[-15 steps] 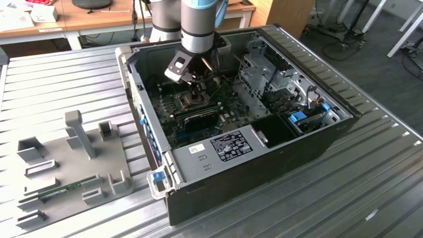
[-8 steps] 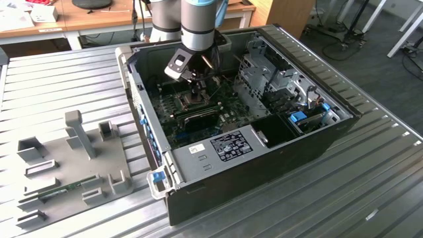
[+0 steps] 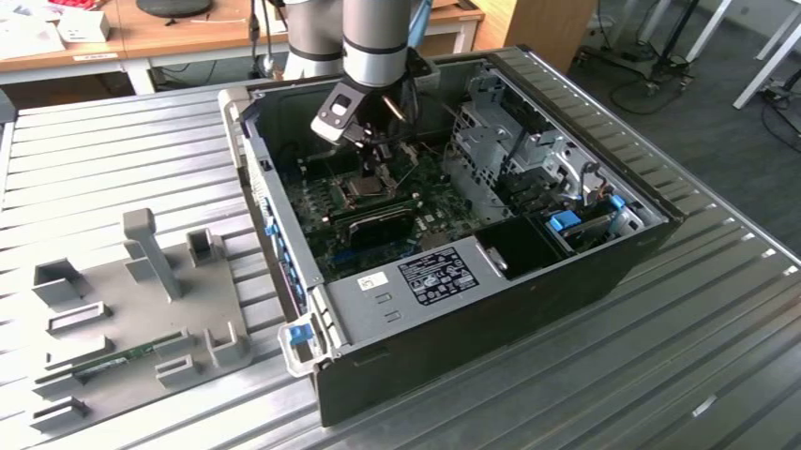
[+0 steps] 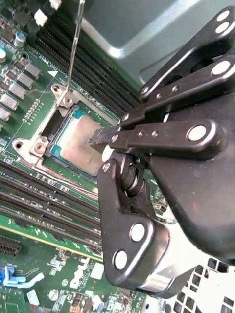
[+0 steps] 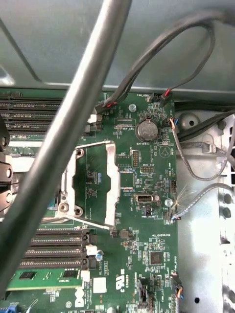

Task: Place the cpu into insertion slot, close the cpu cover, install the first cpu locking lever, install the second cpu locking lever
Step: 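Close the cpu cover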

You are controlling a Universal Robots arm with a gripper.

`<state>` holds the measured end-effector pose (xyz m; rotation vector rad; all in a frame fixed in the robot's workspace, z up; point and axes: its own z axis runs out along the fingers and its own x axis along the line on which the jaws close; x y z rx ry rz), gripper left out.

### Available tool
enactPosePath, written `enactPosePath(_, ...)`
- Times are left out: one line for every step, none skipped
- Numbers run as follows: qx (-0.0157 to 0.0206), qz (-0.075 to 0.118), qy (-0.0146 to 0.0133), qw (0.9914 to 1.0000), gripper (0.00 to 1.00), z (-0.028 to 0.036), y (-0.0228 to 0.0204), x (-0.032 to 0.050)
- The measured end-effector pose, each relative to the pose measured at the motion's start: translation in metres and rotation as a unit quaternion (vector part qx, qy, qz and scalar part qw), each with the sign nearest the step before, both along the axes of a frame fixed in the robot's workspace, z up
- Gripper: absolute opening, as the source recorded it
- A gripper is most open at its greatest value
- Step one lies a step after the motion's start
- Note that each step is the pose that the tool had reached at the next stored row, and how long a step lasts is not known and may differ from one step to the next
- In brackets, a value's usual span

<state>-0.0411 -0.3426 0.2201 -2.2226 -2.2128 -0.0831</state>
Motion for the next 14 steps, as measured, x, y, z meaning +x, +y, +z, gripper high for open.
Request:
enactPosePath(0.0000,0.000,0.0000,1.00000,0.10,0.0015,0.0000,0.0000)
enactPosePath(0.0000,0.000,0.0000,1.00000,0.10,0.0027,0.0000,0.0000)
enactPosePath(0.0000,0.000,0.0000,1.00000,0.10,0.0036,0.0000,0.0000)
enactPosePath(0.0000,0.000,0.0000,1.00000,0.10,0.0043,0.0000,0.0000)
enactPosePath(0.0000,0.000,0.0000,1.00000,0.10,0.0048,0.0000,0.0000)
enactPosePath(0.0001,0.000,-0.0001,1.00000,0.10,0.0049,0.0000,0.0000)
enactPosePath(0.0001,0.000,-0.0001,1.00000,0.10,0.0049,0.0000,0.0000)
enactPosePath(0.0002,0.000,-0.0001,1.00000,0.10,0.0049,0.0000,0.0000)
enactPosePath(0.0001,0.000,-0.0001,1.00000,0.10,0.0050,0.0000,0.0000)
enactPosePath(0.0000,0.000,0.0000,1.00000,0.10,0.0051,0.0000,0.0000)
enactPosePath(0.0001,0.000,0.0000,1.00000,0.10,0.0051,0.0000,0.0000)
enactPosePath(0.0001,0.000,0.0000,1.00000,0.10,0.0051,0.0000,0.0000)
enactPosePath(0.0001,0.000,0.0000,1.00000,0.10,0.0051,0.0000,0.0000)
enactPosePath(0.0000,0.000,0.0000,1.00000,0.10,0.0052,0.0000,0.0000)
